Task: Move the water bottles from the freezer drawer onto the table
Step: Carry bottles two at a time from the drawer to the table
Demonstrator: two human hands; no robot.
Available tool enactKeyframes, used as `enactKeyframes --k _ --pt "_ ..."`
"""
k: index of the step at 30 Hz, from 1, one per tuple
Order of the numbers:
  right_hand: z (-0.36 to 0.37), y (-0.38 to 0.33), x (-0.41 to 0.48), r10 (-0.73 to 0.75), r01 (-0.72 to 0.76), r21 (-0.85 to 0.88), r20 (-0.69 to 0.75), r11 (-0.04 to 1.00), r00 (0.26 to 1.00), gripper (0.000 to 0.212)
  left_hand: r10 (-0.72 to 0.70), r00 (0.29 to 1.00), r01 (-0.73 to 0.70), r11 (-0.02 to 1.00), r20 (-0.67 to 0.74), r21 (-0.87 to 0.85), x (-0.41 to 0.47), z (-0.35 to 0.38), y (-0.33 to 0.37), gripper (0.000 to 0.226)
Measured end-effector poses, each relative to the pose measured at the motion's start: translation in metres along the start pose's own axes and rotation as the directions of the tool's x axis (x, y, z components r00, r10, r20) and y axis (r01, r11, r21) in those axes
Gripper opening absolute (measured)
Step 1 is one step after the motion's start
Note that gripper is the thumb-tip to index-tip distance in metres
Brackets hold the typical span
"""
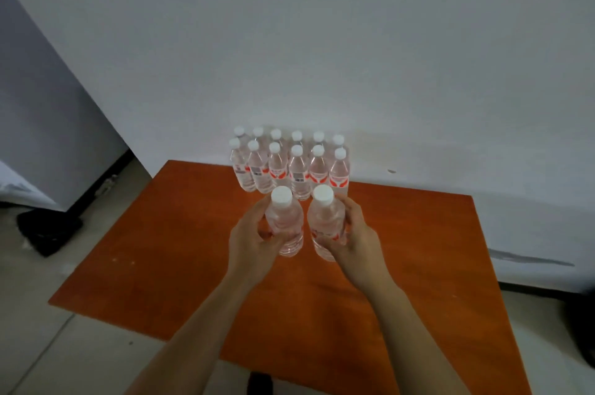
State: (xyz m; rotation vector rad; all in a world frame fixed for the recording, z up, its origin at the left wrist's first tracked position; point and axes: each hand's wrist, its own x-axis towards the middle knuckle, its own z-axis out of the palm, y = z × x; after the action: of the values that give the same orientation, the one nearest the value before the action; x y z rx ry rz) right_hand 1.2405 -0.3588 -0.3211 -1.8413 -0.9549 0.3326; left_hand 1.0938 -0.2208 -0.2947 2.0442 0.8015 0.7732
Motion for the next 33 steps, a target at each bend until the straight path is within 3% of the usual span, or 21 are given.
enactKeyframes --k 4,7,16,24,33 --pt "0.045 0.01 0.047 0.08 -0.08 0.002 0.04 0.997 0.996 0.085 -0.066 0.995 0.068 0.997 0.078 -0.02 0.052 -0.007 -0.049 0.079" --pt "0.082 0.017 0.082 0.128 -0.126 -0.038 0.067 0.991 0.99 0.072 -0.102 0.984 0.106 0.994 0.144 -0.02 0.094 -0.015 -0.093 0.075" --pt "0.193 0.048 0.185 0.302 -0.275 -0.287 0.052 0.917 0.952 0.077 -0.157 0.921 0.143 0.988 0.356 0.065 0.215 -0.034 -0.217 0.065" --pt "0.224 0.064 0.226 0.417 -0.414 -0.136 -0.008 0.9 0.909 0.068 -0.116 0.893 0.097 0.993 0.436 0.065 0.268 -0.02 -0.25 0.062" --pt "0.242 0.076 0.23 0.409 -0.415 -0.141 -0.072 0.899 0.91 0.075 -0.061 0.881 0.032 0.997 0.468 0.069 0.27 -0.016 -0.271 0.068"
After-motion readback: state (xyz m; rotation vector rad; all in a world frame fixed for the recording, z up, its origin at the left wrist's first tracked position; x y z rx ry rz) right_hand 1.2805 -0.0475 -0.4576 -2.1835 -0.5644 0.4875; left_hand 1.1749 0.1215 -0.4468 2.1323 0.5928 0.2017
